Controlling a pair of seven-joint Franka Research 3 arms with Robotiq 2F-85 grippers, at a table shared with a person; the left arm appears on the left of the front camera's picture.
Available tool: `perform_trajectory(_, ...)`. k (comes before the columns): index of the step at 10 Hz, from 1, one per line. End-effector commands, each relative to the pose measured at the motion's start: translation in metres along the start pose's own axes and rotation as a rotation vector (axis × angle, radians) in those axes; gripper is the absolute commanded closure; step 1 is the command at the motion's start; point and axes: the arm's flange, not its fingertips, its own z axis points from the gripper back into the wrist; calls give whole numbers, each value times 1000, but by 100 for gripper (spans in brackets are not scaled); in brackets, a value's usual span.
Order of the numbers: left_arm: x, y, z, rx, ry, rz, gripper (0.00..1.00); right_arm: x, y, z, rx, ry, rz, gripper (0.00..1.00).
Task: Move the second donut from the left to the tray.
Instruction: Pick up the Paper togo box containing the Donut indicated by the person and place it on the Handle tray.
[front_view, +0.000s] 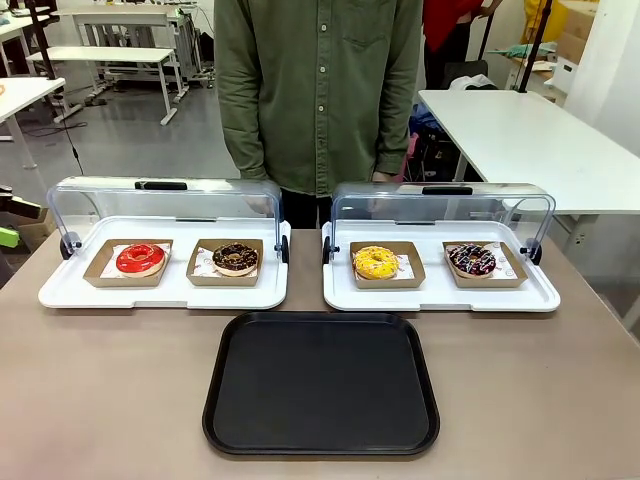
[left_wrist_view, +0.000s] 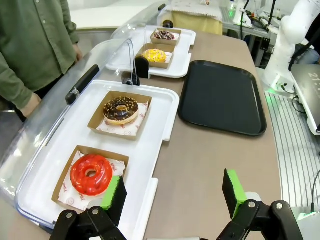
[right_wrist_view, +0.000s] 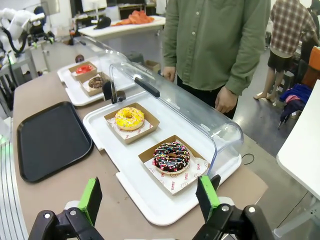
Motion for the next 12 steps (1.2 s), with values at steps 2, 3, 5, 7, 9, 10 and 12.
perform_trajectory(2,3,-4,0,12,0,10,0,-1,-2,-1,-7,-34,28,0)
perform_trajectory(3,3,-4,0,12,0,10,0,-1,-2,-1,-7,-34,28,0)
perform_trajectory(5,3,-4,0,12,0,10,0,-1,-2,-1,-7,-34,28,0)
perform_trajectory(7,3,-4,0,12,0,10,0,-1,-2,-1,-7,-34,28,0)
perform_trajectory(9,3,-4,0,12,0,10,0,-1,-2,-1,-7,-34,28,0)
perform_trajectory(10,3,-4,0,12,0,10,0,-1,-2,-1,-7,-34,28,0)
perform_trajectory(12,3,-4,0,12,0,10,0,-1,-2,-1,-7,-34,28,0)
